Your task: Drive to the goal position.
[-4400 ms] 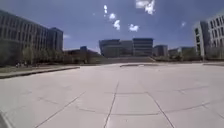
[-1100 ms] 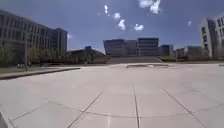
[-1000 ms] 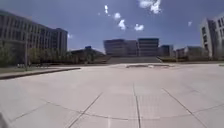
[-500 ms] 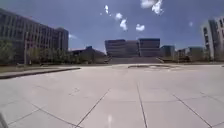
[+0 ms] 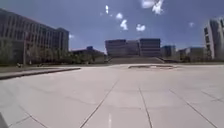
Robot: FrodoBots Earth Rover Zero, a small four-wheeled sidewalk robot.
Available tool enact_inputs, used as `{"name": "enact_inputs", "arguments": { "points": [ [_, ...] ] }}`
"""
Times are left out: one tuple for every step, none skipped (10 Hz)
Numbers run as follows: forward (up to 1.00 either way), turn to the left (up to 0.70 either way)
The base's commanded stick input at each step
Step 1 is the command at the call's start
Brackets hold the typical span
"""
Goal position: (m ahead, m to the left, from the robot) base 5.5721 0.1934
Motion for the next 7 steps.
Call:
{"name": "enact_inputs", "arguments": {
  "points": [
    [0.5, 0.0],
    [0.5, 0.0],
    [0.5, 0.0],
    [0.5, 0.0],
    [0.5, 0.0],
    [0.5, 0.0],
    [0.5, 0.0]
  ]
}}
